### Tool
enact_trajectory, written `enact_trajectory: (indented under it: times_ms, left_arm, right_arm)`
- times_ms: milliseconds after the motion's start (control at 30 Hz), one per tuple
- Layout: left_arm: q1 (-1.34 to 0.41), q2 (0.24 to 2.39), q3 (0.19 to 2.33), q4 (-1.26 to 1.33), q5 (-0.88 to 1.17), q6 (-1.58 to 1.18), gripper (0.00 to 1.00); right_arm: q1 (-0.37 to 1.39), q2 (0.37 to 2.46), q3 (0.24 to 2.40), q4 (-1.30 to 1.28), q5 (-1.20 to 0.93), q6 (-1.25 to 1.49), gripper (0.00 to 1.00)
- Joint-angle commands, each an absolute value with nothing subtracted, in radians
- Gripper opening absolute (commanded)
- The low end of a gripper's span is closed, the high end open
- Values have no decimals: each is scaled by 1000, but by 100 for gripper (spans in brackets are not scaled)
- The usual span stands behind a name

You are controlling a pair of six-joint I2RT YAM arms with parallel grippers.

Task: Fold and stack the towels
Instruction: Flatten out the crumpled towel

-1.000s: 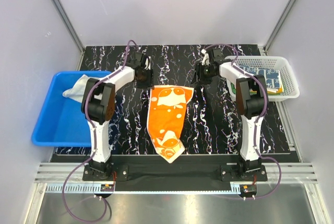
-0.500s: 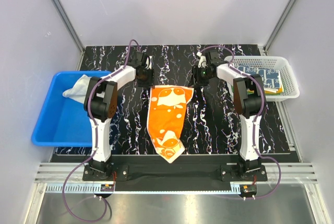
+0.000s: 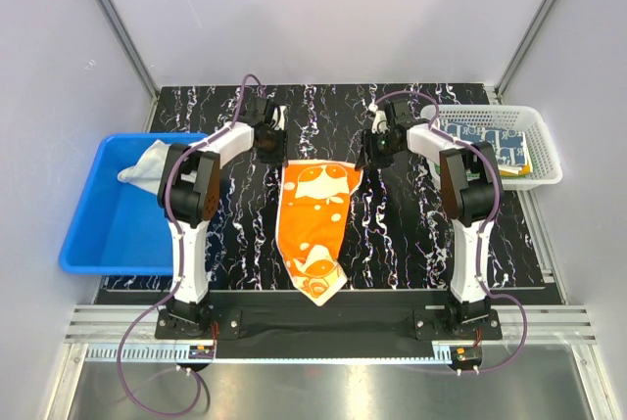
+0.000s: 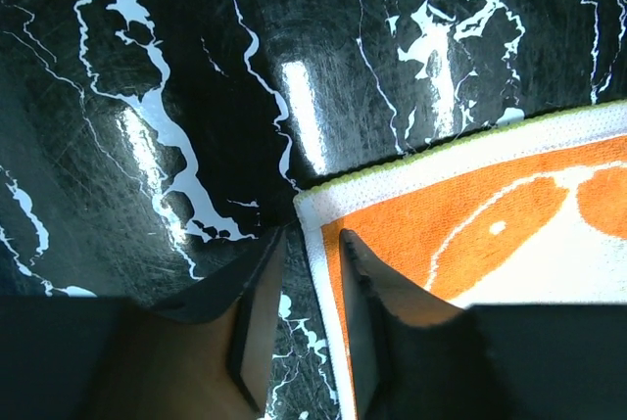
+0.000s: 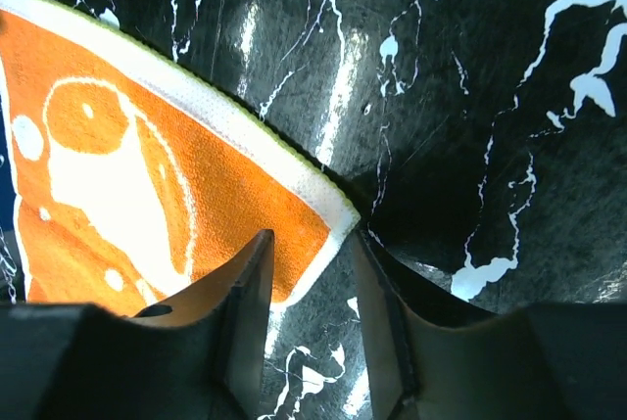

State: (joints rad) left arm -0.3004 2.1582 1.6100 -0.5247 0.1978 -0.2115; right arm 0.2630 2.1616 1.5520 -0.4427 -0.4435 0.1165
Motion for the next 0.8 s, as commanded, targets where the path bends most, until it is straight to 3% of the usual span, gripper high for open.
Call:
enact_trajectory:
  times_ms: [0, 200, 333, 500, 700, 733, 767]
  left_arm:
    - [-304, 2210, 1609, -545, 242, -213, 33]
    - [-304, 2240, 1649, -551, 290, -219, 19]
    - [-304, 2244, 1661, -554, 307, -221, 2]
    - [-302, 2247, 1666, -571, 311, -209, 0]
    - [-302, 2233, 1667, -603, 255, -187, 0]
    - [-299, 2235, 1670, -607, 253, -187, 0]
    - [-299, 2235, 1677, -614, 253, -186, 0]
  right_arm:
    - [278, 2141, 1510, -486, -408, 86, 44]
    - [276, 2177, 1523, -442, -442, 86, 33]
    - [276, 2198, 1559, -460, -430, 86, 27]
    - [276, 2218, 1606, -478, -399, 86, 12]
    - [276, 2169, 1588, -448, -351, 98, 33]
    - [276, 2168, 1589, -445, -348, 98, 42]
    - [275, 2172, 1606, -451, -353, 94, 45]
